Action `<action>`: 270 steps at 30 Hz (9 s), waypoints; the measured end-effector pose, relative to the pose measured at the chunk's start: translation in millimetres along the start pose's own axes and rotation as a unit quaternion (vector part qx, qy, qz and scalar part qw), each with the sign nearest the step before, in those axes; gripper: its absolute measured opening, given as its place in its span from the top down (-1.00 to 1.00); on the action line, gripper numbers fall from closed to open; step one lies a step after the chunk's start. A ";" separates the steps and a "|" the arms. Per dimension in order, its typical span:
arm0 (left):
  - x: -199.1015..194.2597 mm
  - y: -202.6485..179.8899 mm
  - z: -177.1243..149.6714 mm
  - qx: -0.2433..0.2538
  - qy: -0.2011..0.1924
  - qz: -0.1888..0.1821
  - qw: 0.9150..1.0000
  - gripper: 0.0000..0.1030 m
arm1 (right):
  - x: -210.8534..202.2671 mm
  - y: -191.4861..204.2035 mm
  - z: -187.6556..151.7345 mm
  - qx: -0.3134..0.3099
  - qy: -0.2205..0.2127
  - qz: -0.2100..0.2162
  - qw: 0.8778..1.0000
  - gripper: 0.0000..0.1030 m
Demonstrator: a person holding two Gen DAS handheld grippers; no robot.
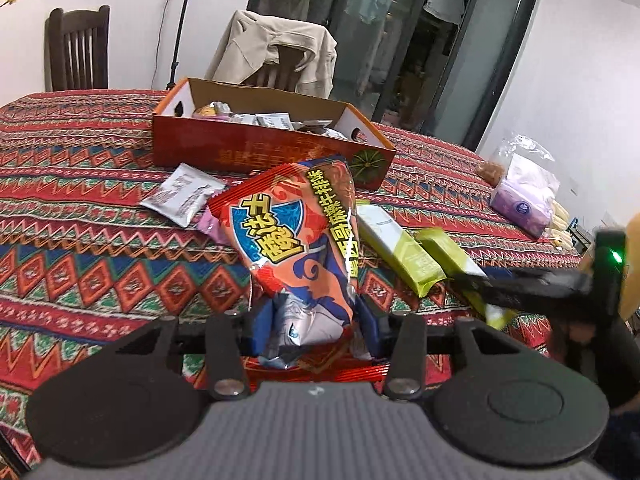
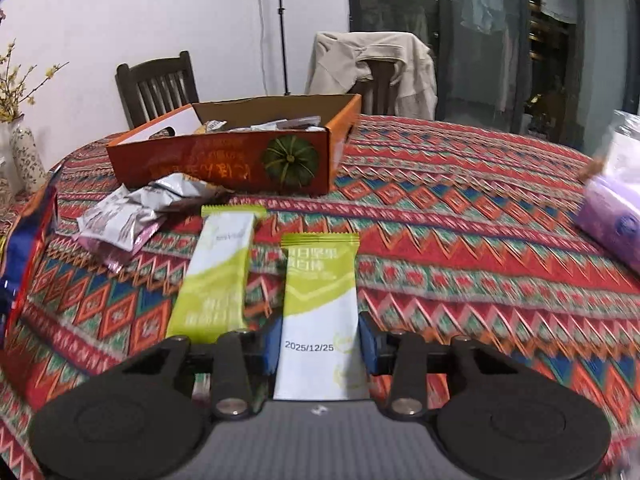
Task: Organize snacks
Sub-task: 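Carry the chip bag and green bar into the box and open both tools, then move both open tools back from the box to the remaining packets, then grasp a white packet with the left tool while the right tool grasps another white packet, then lift both white packets and carry them toward the cardboard box, then lower both white packets into the box and open both tools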
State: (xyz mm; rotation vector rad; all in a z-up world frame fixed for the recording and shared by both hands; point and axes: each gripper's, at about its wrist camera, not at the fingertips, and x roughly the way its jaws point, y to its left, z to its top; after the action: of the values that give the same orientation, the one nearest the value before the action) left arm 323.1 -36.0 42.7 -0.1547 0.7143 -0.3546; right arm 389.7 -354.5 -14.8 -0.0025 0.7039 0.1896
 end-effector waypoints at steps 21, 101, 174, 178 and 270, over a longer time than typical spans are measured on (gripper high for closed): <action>-31.0 32.4 6.9 -0.001 -0.035 -0.007 0.999 0.12 | -48.1 32.8 -25.7 -0.011 0.002 -0.045 0.999 0.30; -127.4 26.7 10.0 0.070 -0.153 0.035 0.985 -0.94 | -172.7 101.2 45.1 -0.129 -0.134 0.047 0.981 -0.74; 60.4 100.2 32.0 0.067 0.021 0.061 0.996 0.07 | 20.8 131.2 14.4 -0.066 -0.004 0.071 0.995 0.04; 13.1 87.9 4.1 0.007 -0.004 0.028 1.000 0.07 | -3.7 127.2 1.6 -0.063 -0.011 0.074 0.995 0.04; 266.1 5.1 218.8 -0.023 0.071 -0.039 0.996 -0.08 | 99.9 -1.9 215.1 -0.022 -0.074 -0.005 0.997 -0.48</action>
State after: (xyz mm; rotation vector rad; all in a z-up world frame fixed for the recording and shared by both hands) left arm 655.8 -125.5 41.9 -0.2028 0.8596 -0.4276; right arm 602.9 -325.0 85.0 -0.0332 0.5516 0.1929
